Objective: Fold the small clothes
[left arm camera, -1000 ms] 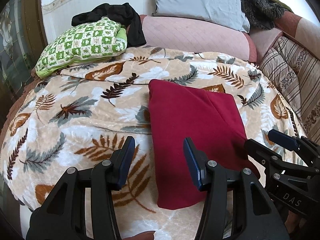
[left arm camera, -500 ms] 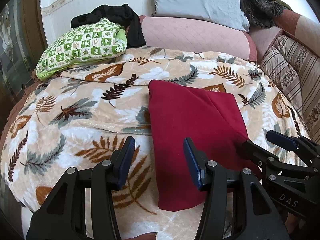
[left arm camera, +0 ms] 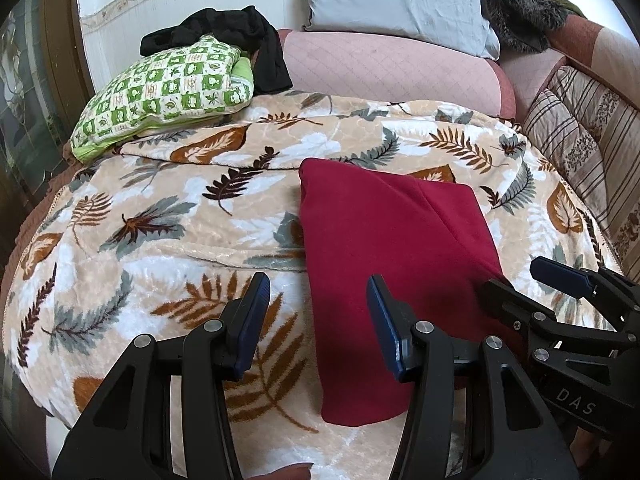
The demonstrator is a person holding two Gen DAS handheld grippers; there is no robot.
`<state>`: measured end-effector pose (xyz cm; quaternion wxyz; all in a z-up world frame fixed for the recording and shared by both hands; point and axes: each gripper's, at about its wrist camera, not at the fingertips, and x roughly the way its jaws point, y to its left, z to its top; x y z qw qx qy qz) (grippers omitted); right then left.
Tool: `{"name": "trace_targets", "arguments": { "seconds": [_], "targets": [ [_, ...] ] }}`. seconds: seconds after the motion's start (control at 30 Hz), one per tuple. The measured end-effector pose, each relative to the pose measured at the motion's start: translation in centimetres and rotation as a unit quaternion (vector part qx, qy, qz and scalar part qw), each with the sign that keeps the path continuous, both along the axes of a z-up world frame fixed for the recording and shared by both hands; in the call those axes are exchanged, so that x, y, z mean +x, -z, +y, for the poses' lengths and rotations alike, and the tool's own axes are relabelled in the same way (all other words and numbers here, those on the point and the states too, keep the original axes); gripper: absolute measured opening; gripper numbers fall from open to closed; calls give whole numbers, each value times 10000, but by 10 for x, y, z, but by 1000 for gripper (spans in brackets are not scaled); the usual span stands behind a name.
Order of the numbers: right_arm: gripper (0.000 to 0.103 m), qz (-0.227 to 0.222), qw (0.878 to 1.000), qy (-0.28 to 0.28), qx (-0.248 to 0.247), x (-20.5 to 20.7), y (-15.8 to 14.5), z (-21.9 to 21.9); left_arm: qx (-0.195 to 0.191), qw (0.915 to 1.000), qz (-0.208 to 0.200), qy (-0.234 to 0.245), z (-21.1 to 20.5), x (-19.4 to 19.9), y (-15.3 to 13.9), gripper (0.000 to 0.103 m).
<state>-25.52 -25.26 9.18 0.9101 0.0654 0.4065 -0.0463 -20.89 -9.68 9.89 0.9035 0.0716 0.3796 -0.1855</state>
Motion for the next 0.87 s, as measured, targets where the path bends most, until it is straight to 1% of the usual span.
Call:
{"name": "trace_targets", "arguments": {
  "seconds": [0.47, 0.63, 0.77, 0.87],
  "targets": [
    [64, 49, 10000, 13, 29, 2, 4, 1, 28, 10000, 4, 35, -4, 1, 3, 50],
    [64, 52, 10000, 12, 28, 3, 4, 2, 62, 10000, -67, 40, -5, 1, 5, 50],
    [64, 90, 10000, -3, 22, 4, 7, 3, -61, 9998, -168, 43, 0, 0, 2, 50],
    [64, 116, 9999, -22, 19, 5, 9, 4, -118, 9998, -131, 36, 3, 4, 1, 50]
  ]
}}
